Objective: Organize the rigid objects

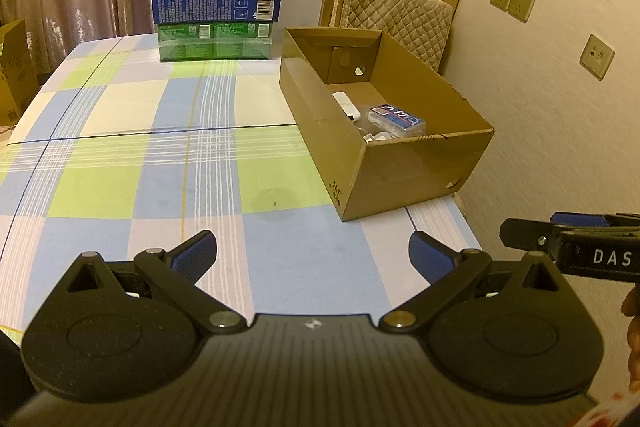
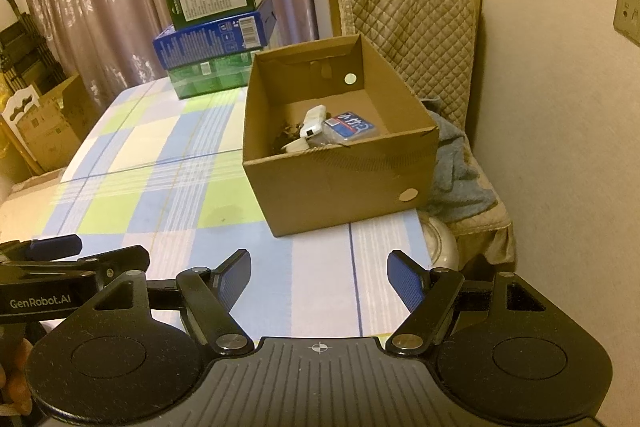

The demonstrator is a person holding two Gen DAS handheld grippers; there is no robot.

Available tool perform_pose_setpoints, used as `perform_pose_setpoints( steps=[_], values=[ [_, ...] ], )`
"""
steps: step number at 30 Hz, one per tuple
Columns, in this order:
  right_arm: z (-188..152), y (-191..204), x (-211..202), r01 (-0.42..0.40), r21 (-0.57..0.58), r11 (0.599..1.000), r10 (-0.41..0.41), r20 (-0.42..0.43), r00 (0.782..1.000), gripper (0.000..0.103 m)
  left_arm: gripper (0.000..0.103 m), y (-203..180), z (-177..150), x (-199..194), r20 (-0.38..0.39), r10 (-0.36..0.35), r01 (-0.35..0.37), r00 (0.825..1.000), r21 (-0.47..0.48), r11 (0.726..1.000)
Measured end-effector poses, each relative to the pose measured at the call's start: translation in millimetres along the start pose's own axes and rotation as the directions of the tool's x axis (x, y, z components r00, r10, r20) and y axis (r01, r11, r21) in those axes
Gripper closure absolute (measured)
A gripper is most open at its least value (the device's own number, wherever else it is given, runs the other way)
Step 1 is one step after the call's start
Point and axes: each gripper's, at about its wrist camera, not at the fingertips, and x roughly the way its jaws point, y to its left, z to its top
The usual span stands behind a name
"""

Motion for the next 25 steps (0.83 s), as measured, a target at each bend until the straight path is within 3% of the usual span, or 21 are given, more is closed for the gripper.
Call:
perform_pose_setpoints(
  steps=[18,25],
  values=[
    [0.4,0.6,-1.3,0.001,-0.002,1.000,-0.001,0.006,1.000,0.031,0.002,-1.7,-0.8,-0.6,0.004,-0.004,0.004,1.000,0.003,1.000],
    [0.6,2.0,-2.1,-0.002,-0.001,1.000,0.002,0.007,1.000,0.031,0.002,2.4,-1.3,-1.6,0.008,-0.045,0.045,0.999,-0.014,0.999]
  ],
)
